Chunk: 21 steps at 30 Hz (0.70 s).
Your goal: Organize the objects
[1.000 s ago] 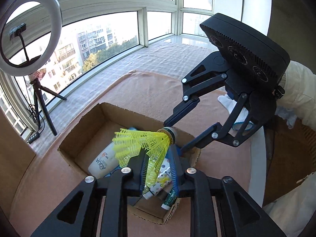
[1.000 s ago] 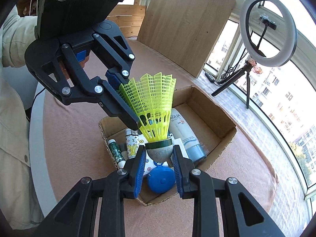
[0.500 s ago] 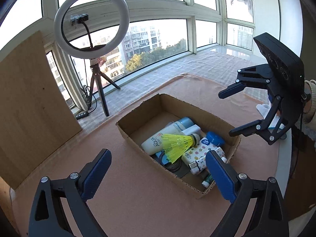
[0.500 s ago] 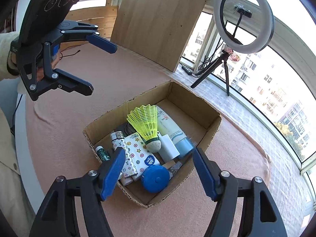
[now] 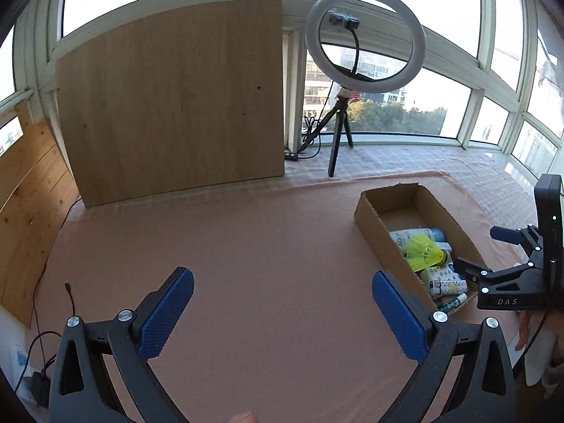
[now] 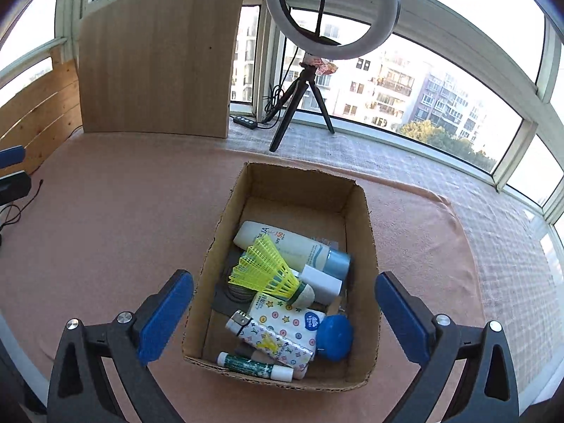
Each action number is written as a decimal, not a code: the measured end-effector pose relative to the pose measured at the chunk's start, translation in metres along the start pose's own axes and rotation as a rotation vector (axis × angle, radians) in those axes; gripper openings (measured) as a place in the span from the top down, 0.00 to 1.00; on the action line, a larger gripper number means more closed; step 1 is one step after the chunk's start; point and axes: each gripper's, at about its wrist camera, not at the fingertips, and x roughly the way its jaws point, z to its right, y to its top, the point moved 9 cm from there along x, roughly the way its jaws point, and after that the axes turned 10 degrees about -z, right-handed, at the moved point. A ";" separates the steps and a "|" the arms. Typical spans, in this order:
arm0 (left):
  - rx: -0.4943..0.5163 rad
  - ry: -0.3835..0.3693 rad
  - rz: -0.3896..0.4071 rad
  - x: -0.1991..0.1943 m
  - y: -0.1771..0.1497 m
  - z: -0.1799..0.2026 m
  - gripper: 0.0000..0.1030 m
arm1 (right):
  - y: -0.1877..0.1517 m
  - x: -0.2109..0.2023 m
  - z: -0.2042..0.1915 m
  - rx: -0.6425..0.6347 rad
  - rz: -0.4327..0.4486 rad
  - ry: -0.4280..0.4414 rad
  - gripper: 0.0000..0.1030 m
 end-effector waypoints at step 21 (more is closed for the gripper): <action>-0.173 0.134 0.018 -0.052 -0.049 -0.142 0.00 | 0.017 -0.017 -0.160 0.013 -0.040 0.004 0.02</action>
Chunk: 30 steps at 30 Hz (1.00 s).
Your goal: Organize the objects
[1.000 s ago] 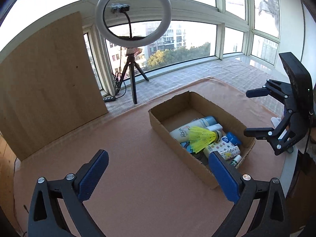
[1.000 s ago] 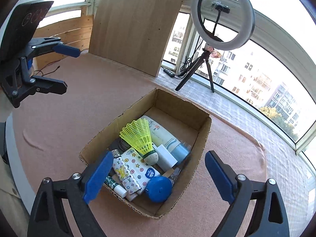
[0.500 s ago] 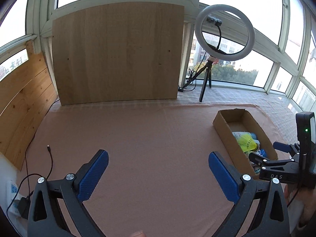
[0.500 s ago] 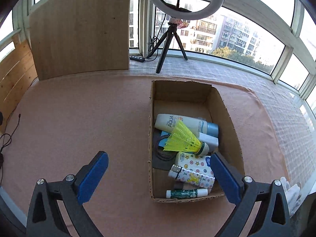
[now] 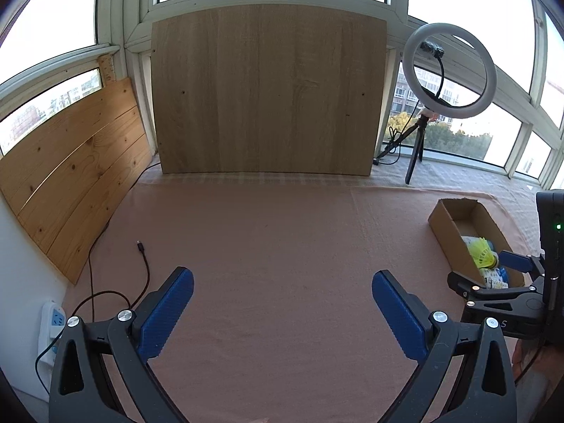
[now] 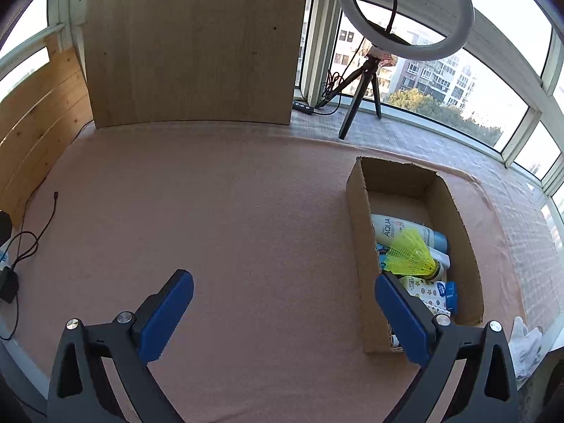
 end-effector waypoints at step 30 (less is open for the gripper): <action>-0.032 -0.010 -0.024 0.002 -0.001 -0.014 0.00 | 0.009 -0.007 -0.025 -0.014 -0.006 -0.001 0.02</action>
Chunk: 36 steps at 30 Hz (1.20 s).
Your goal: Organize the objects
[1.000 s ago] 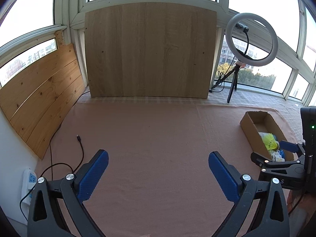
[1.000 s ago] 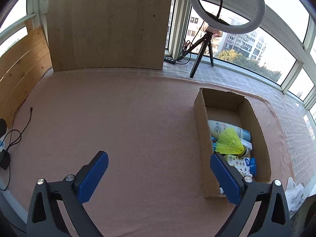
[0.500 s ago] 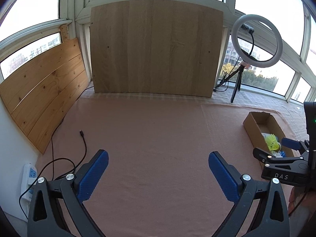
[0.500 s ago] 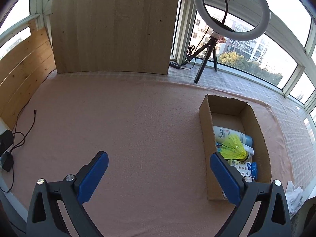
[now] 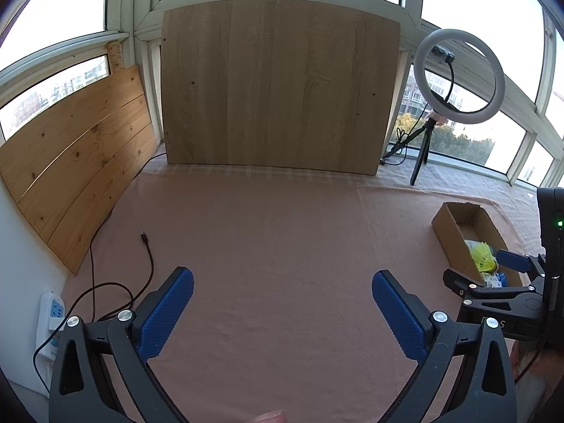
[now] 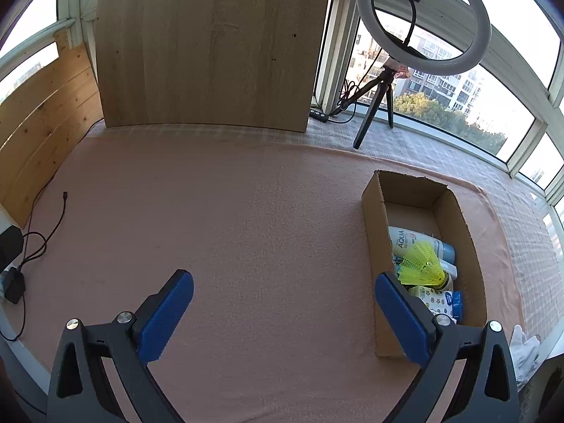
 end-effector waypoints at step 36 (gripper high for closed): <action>0.037 0.033 -0.016 0.009 0.007 0.005 0.00 | 0.002 0.005 -0.005 -0.008 -0.019 0.003 0.02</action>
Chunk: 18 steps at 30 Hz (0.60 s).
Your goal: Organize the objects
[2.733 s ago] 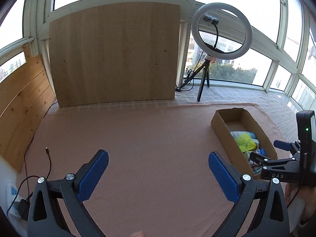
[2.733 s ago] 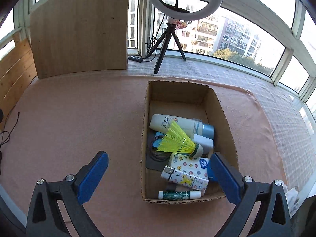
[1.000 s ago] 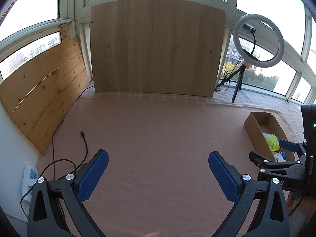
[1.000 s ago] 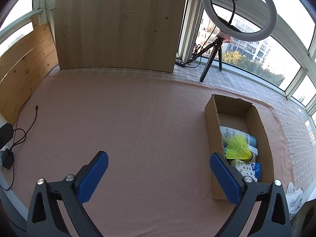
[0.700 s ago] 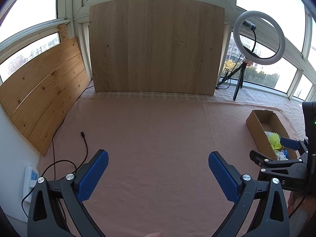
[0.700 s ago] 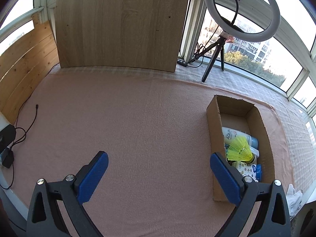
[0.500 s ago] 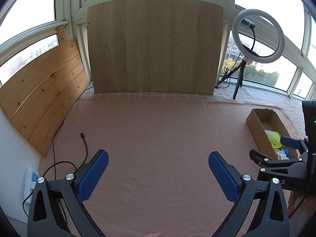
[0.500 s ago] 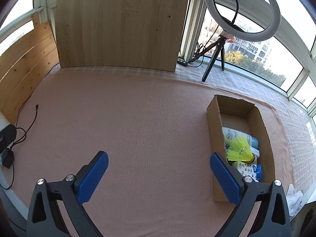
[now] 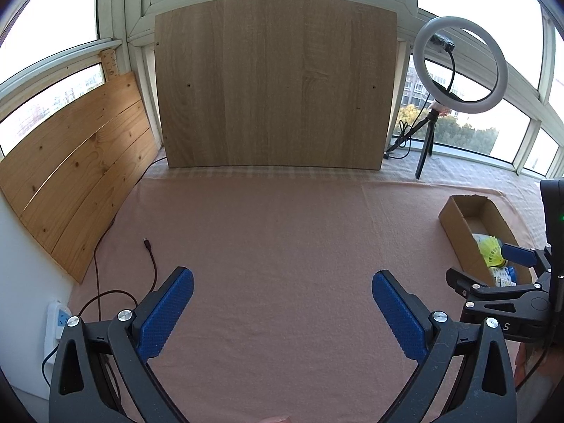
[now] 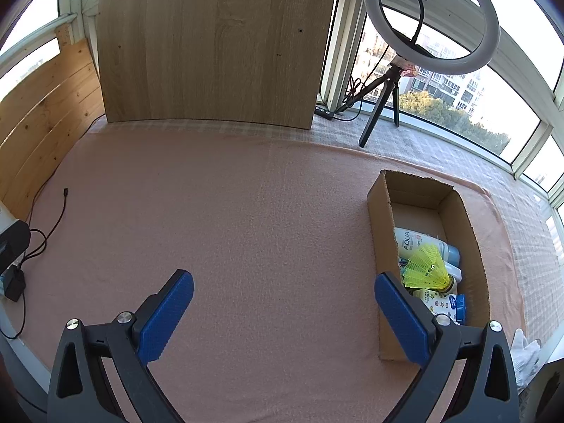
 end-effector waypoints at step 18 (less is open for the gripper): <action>0.001 -0.001 -0.002 0.000 -0.001 0.000 0.00 | -0.001 -0.001 0.002 0.005 0.000 0.002 0.02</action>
